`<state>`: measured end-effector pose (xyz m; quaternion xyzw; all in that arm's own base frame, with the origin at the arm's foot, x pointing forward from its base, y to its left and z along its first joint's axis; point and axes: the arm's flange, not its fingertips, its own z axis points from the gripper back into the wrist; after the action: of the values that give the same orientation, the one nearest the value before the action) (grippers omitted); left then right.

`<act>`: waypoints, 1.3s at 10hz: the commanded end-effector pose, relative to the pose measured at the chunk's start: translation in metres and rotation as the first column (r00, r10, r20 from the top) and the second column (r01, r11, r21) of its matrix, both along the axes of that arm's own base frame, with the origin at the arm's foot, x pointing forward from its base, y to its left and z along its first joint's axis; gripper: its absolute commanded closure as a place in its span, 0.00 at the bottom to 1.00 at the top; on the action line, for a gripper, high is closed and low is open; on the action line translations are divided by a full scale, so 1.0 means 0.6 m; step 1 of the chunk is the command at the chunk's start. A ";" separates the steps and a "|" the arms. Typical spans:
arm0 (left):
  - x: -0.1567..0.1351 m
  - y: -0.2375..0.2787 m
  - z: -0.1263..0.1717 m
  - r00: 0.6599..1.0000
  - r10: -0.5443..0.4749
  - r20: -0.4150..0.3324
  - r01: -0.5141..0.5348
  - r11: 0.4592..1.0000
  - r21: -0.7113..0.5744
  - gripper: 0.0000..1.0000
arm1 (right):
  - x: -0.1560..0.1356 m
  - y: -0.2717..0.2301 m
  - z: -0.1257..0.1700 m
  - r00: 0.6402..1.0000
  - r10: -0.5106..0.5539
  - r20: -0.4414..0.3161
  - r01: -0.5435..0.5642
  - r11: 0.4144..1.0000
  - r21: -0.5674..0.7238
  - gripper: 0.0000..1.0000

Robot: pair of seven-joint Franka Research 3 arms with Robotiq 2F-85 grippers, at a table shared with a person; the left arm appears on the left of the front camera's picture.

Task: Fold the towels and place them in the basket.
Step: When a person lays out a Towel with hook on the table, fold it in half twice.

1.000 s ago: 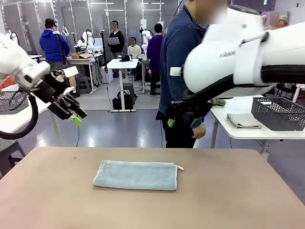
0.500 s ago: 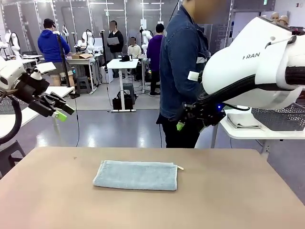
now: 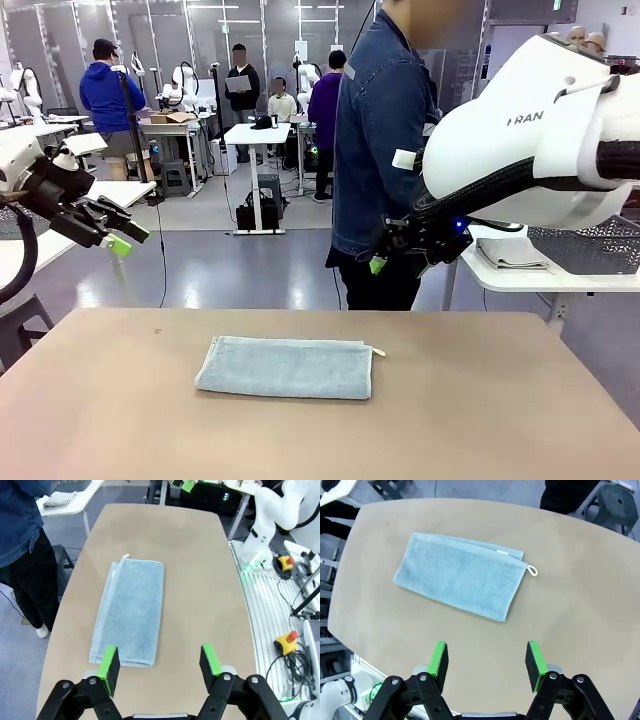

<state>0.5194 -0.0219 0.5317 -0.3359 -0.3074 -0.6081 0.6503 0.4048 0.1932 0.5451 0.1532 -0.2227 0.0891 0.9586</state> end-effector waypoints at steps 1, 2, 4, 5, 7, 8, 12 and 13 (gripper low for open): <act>0.002 -0.003 0.001 1.000 0.010 -0.001 -0.010 1.000 0.004 0.19 | 0.005 0.001 0.001 1.000 -0.001 0.004 0.001 1.000 -0.014 0.22; 0.002 -0.003 0.001 1.000 0.010 -0.001 -0.010 1.000 0.004 0.19 | 0.005 0.001 0.001 1.000 -0.001 0.004 0.001 1.000 -0.014 0.22; 0.002 -0.003 0.001 1.000 0.010 -0.001 -0.010 1.000 0.004 0.19 | 0.005 0.001 0.001 1.000 -0.001 0.004 0.001 1.000 -0.014 0.22; 0.002 -0.003 0.001 1.000 0.010 -0.001 -0.010 1.000 0.004 0.19 | 0.005 0.001 0.001 1.000 -0.001 0.004 0.001 1.000 -0.014 0.22; 0.002 -0.003 0.001 1.000 0.010 -0.001 -0.010 1.000 0.004 0.19 | 0.011 0.015 -0.019 0.995 -0.040 -0.094 0.037 0.999 -0.033 0.22; 0.002 -0.003 0.001 1.000 0.010 -0.001 -0.010 1.000 0.004 0.19 | 0.019 0.024 -0.037 0.989 -0.070 -0.130 0.065 0.997 -0.040 0.22; 0.000 -0.001 0.000 1.000 -0.001 0.000 0.001 1.000 0.000 0.00 | 0.033 0.045 -0.100 0.962 -0.130 -0.241 0.121 0.991 -0.050 0.22; 0.001 -0.002 0.000 1.000 0.004 -0.002 -0.004 1.000 0.002 0.00 | 0.036 0.049 -0.114 0.954 -0.149 -0.261 0.140 0.989 -0.052 0.22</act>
<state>0.5195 -0.0224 0.5318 -0.3359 -0.3072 -0.6084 0.6501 0.4209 0.2150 0.4743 0.1390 -0.1087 0.0254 0.9840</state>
